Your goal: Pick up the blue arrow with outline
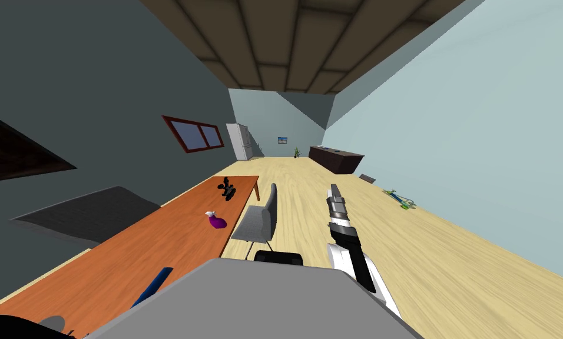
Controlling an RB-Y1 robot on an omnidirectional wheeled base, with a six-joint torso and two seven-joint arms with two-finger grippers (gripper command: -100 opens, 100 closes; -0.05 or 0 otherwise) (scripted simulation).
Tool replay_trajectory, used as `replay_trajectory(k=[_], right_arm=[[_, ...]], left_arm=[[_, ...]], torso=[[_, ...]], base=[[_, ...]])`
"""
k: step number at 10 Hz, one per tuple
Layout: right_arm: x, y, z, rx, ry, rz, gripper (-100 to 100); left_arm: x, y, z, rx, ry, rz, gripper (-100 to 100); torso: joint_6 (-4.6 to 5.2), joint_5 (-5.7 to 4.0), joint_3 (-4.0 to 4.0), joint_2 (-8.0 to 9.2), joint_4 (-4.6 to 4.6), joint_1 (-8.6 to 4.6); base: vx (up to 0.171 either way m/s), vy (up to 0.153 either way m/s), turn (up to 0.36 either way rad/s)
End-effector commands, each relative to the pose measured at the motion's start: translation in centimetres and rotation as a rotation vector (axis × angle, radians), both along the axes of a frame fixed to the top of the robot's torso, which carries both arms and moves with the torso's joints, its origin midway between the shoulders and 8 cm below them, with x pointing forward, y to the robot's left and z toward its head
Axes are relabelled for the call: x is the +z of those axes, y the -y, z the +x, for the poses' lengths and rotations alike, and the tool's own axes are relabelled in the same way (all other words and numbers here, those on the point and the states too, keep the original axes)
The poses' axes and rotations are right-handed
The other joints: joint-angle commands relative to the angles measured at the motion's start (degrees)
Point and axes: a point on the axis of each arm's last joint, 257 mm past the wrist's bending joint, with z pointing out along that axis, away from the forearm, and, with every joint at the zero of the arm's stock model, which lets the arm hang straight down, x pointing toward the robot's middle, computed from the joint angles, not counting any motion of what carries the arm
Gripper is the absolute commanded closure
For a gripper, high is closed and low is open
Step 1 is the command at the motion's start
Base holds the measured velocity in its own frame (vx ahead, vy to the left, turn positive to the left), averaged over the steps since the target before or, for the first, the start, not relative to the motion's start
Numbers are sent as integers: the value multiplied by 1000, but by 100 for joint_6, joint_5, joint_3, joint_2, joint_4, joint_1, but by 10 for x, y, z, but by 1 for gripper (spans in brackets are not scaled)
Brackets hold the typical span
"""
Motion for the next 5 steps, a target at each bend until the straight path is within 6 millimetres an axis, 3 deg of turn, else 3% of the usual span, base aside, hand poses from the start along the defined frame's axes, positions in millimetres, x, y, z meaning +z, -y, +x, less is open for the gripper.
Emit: replay_trajectory(k=[1,2,3,5], right_arm=[[0,0,0,0,0,0,0],[0,0,0,0,0,0,0],[0,0,0,0,0,0,0],[0,0,0,0,0,0,0]], left_arm=[[0,0,-1,-16,-16,7,100],[-3,11,35,-42,30,-22,100],[-2,9,40,-60,23,-16,100],[-2,4,33,-81,-7,0,100]], torso=[[0,0,0,0,0,0],[-2,1,0,1,-1,3],[-14,13,-2,-1,-3,10],[-2,24,0,1,-1,14]], base=[[2,-2,-37],[4,16,339],[6,6,211],[1,-3,-33]])
